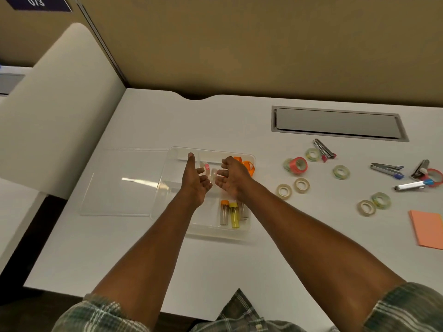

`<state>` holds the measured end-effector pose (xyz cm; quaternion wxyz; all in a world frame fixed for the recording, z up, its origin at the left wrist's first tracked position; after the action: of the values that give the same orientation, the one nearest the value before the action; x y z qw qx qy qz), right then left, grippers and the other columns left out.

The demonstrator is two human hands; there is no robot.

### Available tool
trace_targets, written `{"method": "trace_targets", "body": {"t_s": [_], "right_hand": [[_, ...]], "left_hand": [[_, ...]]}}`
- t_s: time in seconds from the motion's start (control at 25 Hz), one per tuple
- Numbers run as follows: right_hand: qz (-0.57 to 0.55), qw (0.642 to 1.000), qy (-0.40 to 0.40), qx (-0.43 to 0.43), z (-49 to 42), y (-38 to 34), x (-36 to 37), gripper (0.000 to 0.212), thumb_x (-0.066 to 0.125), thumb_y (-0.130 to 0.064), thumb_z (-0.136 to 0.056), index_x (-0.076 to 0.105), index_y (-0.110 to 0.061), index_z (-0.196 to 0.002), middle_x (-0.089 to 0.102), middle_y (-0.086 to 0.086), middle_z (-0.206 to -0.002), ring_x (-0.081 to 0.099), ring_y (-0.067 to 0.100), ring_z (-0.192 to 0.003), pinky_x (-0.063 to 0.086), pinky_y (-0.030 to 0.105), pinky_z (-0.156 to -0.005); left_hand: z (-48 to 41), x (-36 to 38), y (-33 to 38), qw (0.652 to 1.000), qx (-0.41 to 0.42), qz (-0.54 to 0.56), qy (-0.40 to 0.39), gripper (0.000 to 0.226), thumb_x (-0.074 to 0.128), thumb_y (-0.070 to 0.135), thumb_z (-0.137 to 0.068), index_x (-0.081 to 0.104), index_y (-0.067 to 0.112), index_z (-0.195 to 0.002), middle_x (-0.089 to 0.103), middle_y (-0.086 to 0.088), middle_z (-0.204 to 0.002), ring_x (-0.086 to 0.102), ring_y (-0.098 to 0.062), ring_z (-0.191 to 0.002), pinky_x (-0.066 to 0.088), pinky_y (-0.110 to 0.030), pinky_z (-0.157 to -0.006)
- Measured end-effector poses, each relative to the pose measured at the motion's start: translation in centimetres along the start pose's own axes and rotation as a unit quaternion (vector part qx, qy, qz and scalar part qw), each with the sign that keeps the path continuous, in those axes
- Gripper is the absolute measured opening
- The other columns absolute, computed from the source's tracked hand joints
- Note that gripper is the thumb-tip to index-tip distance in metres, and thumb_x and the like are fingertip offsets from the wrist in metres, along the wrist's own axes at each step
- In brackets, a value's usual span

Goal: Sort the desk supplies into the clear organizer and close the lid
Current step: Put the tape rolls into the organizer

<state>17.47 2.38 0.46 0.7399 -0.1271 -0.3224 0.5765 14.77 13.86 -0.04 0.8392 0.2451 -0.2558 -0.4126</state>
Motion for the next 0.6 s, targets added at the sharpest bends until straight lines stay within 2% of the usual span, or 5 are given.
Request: {"method": "trace_targets", "body": {"t_s": [0.12, 0.2, 0.44, 0.52, 0.6], "right_hand": [[0.003, 1.000, 0.014, -0.012, 0.0, -0.2, -0.2, 0.040, 0.050, -0.027, -0.098, 0.051, -0.008, -0.134, 0.053, 0.019, -0.138, 0.054, 0.036, -0.124, 0.048, 0.043, -0.104], [0.010, 1.000, 0.018, -0.022, 0.4, -0.4, -0.8, 0.038, 0.049, -0.028, -0.098, 0.055, -0.007, -0.130, 0.059, 0.019, -0.130, 0.059, 0.034, -0.116, 0.052, 0.042, -0.097], [0.143, 0.978, 0.097, -0.115, 2.5, -1.9, -5.4, 0.022, 0.057, -0.026, -0.093, 0.069, -0.012, -0.105, 0.074, 0.007, -0.097, 0.071, 0.025, -0.087, 0.059, 0.034, -0.074], [0.211, 0.951, 0.122, -0.191, 3.3, -2.5, -8.4, 0.017, 0.056, -0.025, -0.090, 0.071, -0.017, -0.092, 0.074, 0.003, -0.088, 0.071, 0.023, -0.083, 0.058, 0.035, -0.071], [0.306, 0.900, 0.159, -0.266, 4.5, -2.9, -12.1, 0.016, 0.056, -0.025, -0.090, 0.070, -0.019, -0.086, 0.073, -0.004, -0.085, 0.070, 0.018, -0.082, 0.054, 0.031, -0.073]], "left_hand": [[-0.5, -0.2, 0.1, 1.000, 0.001, -0.020, 0.002, 0.072, 0.044, 0.071, -0.089, 0.053, 0.009, -0.125, 0.056, -0.018, -0.119, 0.058, -0.033, -0.111, 0.050, -0.043, -0.096], [-0.6, -0.3, 0.2, 0.999, 0.007, -0.046, 0.006, 0.070, 0.044, 0.068, -0.091, 0.054, 0.009, -0.127, 0.057, -0.018, -0.118, 0.058, -0.035, -0.114, 0.049, -0.045, -0.099], [0.3, 1.9, -0.5, 0.988, 0.055, -0.144, -0.003, 0.035, 0.052, 0.047, -0.097, 0.065, 0.015, -0.099, 0.070, -0.011, -0.099, 0.068, -0.027, -0.090, 0.055, -0.039, -0.080], [1.1, 3.9, -1.3, 0.984, 0.061, -0.167, -0.028, 0.033, 0.052, 0.042, -0.097, 0.066, 0.012, -0.100, 0.070, -0.010, -0.092, 0.067, -0.025, -0.082, 0.053, -0.037, -0.074], [2.3, 6.4, -2.4, 0.978, 0.063, -0.190, -0.058, 0.028, 0.053, 0.035, -0.096, 0.066, 0.010, -0.099, 0.067, -0.011, -0.087, 0.063, -0.023, -0.075, 0.050, -0.032, -0.064]]}}
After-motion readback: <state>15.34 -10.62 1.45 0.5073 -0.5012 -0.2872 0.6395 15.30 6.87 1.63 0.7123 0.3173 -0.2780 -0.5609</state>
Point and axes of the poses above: each hand's wrist, its own z-axis away from the middle knuckle, its own x-axis out of the palm, y = z × x, the point moved 7 cm from there along -z, towards the middle knuckle
